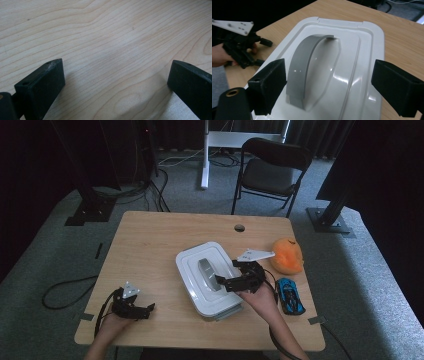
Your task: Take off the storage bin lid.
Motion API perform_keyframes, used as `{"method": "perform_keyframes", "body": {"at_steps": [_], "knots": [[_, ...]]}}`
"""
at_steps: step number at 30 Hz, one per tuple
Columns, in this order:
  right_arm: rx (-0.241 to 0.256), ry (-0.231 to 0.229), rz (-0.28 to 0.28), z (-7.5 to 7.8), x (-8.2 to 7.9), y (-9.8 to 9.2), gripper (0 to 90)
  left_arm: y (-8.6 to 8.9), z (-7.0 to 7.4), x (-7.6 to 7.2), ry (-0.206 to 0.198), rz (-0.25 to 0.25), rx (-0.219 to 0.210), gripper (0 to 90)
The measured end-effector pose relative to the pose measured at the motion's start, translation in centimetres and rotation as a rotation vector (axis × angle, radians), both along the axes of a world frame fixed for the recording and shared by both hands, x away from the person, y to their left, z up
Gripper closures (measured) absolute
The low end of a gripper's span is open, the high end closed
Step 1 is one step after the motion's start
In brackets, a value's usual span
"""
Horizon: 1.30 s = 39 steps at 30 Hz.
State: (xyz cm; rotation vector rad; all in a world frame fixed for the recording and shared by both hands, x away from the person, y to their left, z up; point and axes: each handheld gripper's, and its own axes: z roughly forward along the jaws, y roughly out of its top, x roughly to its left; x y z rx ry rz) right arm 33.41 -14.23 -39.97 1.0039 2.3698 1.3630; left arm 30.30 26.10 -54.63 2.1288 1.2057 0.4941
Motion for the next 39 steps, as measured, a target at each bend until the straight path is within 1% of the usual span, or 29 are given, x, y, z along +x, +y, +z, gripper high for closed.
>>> {"method": "perform_keyframes", "body": {"at_steps": [2, 4, 5, 6, 7, 9, 10, 11, 13, 14, 15, 19, 21, 22, 23, 24, 25, 26, 27, 34, 39], "knots": [[-0.009, -0.004, -0.007, -0.1, 0.1, 0.6, 13.5, 0.0, 0.0, 0.0, -0.001, 0.001, -0.001, 1.6], [-0.018, 0.009, -0.010, -0.1, 0.2, 1.3, 13.5, 0.0, 0.0, 0.0, -0.001, 0.001, -0.002, 1.6], [-0.021, 0.016, -0.001, -0.1, 0.2, 1.5, 13.6, 0.0, 0.0, 0.0, -0.001, 0.002, -0.002, 1.6], [-0.031, 0.015, 0.000, -0.2, 0.2, 1.9, 15.2, 0.0, 0.0, 0.0, -0.001, 0.001, -0.001, 1.5], [-0.039, 0.004, -0.007, -0.2, 0.1, 2.2, 16.6, 0.0, 0.0, 0.0, 0.000, 0.000, 0.000, 1.5], [-0.055, 0.010, -0.005, -0.3, 0.1, 2.9, 16.9, 0.0, 0.0, 0.0, -0.001, 0.000, -0.001, 1.5], [-0.068, 0.002, -0.015, -0.4, 0.1, 3.3, 18.1, 0.0, 0.0, 0.0, -0.001, 0.001, -0.001, 1.6], [-0.079, -0.001, -0.020, -0.4, 0.1, 3.6, 22.4, 0.0, 0.0, 0.0, -0.001, 0.000, 0.000, 1.5], [-0.096, 0.007, -0.033, -0.5, 0.2, 4.3, 24.4, 0.0, 0.0, 0.0, -0.001, 0.000, 0.000, 1.6], [-0.106, 0.004, -0.033, -0.6, 0.2, 4.5, 25.8, 0.0, 0.0, 0.0, -0.001, 0.000, 0.000, 1.6], [-0.119, -0.011, -0.046, -0.6, 0.1, 4.8, 29.1, 0.0, 0.0, 0.0, -0.001, 0.000, -0.001, 1.6], [-0.125, -0.025, -0.064, -0.5, 0.0, 5.1, 42.1, 0.0, 0.0, 0.0, -0.001, 0.000, -0.001, 1.6], [-0.122, -0.016, -0.044, -0.5, 0.0, 5.1, 46.8, 0.0, 0.0, 0.0, -0.001, 0.000, -0.001, 1.6], [-0.122, -0.015, -0.039, -0.5, -0.1, 5.1, 52.0, 0.0, 0.0, 0.0, 0.000, 0.000, 0.000, 1.6], [-0.121, -0.011, -0.018, -0.6, -0.1, 5.1, 54.0, 0.0, 0.0, 0.0, -0.001, 0.001, -0.001, 1.6], [-0.134, -0.010, -0.014, -0.6, -0.2, 5.2, 56.0, 0.0, 0.0, 0.0, 0.000, 0.000, 0.000, 1.6], [-0.140, -0.008, -0.005, -0.7, -0.2, 5.3, 60.4, 0.0, 0.0, 0.0, 0.000, 0.000, 0.000, 1.6], [-0.139, 0.001, 0.002, -0.7, -0.2, 5.4, 60.8, 0.0, 0.0, 0.0, 0.000, 0.000, 0.000, 1.6], [-0.146, -0.002, 0.001, -0.8, -0.3, 5.5, 60.9, 0.0, 0.0, 0.0, -0.001, 0.000, -0.001, 1.6], [-0.105, 0.025, -0.007, -0.7, -0.2, 5.0, 64.3, 0.0, 0.0, 0.0, -0.001, 0.001, -0.001, 1.6], [-0.069, 0.029, -0.001, -0.2, -0.3, 4.6, 67.1, 0.0, 0.0, 0.0, 0.000, 0.000, -0.001, 1.6]]}}
